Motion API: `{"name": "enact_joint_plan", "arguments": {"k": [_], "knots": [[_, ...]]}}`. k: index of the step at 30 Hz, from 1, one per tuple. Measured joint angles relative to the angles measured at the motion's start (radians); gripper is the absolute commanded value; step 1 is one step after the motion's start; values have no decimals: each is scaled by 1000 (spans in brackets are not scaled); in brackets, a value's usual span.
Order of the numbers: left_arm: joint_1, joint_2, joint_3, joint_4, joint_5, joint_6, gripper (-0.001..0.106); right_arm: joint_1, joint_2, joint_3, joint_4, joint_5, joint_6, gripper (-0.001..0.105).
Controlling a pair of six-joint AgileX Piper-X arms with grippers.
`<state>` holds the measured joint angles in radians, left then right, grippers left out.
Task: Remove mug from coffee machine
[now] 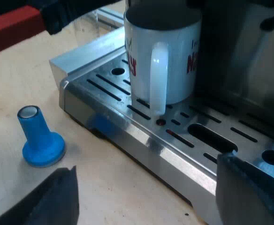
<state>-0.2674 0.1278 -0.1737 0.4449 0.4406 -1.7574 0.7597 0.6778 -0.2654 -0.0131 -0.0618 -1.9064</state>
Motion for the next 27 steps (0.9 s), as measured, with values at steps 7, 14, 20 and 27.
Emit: {"name": "enact_joint_plan", "arguments": {"k": [7,14,20,27], "knots": [[0,0,16,-2,0,0,83,0,107,0,-130,1,38,63],[0,0,16,-7,0,0,83,0,216,0,-248,1,67,63],[0,0,16,-13,0,0,83,0,305,0,-339,1,82,63],[0,0,16,-13,0,0,83,0,381,2,-410,1,82,63]]}}
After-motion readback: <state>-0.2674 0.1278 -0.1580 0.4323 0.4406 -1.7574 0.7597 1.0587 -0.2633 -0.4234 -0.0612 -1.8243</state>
